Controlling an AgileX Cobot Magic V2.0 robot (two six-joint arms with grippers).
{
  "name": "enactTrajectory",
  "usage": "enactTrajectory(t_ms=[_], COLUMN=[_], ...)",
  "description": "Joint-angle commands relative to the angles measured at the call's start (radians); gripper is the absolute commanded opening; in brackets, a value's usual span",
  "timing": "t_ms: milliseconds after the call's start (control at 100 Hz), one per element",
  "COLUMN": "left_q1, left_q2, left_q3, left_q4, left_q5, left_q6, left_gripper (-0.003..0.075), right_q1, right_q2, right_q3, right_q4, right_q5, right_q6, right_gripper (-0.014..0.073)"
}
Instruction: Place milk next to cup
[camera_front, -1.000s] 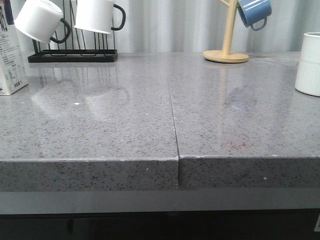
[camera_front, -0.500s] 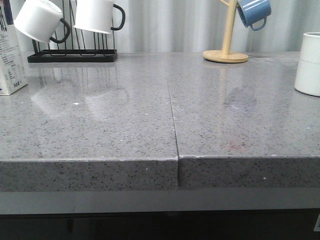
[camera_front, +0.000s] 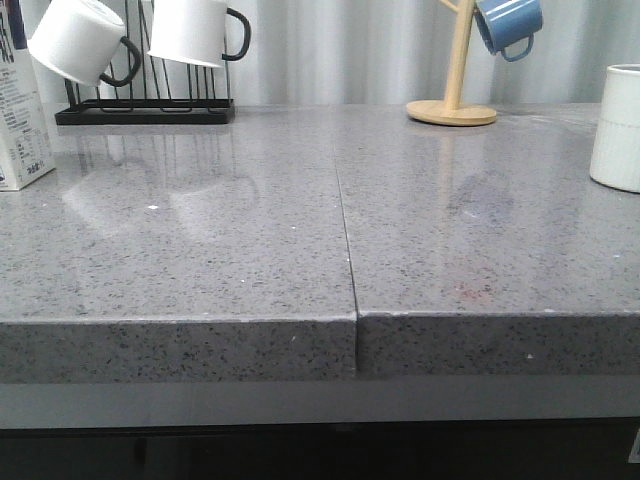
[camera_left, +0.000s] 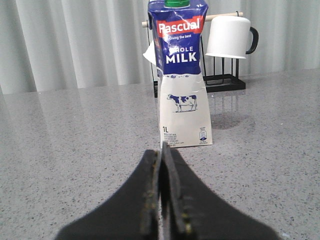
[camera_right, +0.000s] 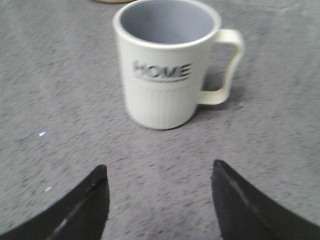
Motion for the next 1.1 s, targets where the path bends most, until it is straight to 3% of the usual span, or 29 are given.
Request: enactTrajectory(t_ms=[0,310,600,1090], left_q1=[0.001,0.001,0.001,0.001], left_q2=[-0.031,-0.031,-0.031,-0.031], left_q3=[0.049,0.049,0.049,0.049], left_q4=[-0.006,-0.006,-0.006,-0.006], left_q5=[-0.081,-0.081,-0.081,-0.081], left_q6=[-0.010,-0.010,-0.010,-0.010], left_gripper=[-0.0020,-0.0020,-0.0020,-0.0020], right_q1=[-0.052,-0.189,-0.207,-0.207], right_q2=[-0.002,0.096,0.318,0.488], right_q3=[-0.032,-0.032,-0.043,-0.157], right_q4=[0.005,0.003,-0.024,-0.136], right_q5=[-0.112,-0.246,-0.505,-0.577], right_q6=[-0.008,-0.008,-0.006,0.080], right_gripper=[0.0467,0.0467,0.0467,0.0467])
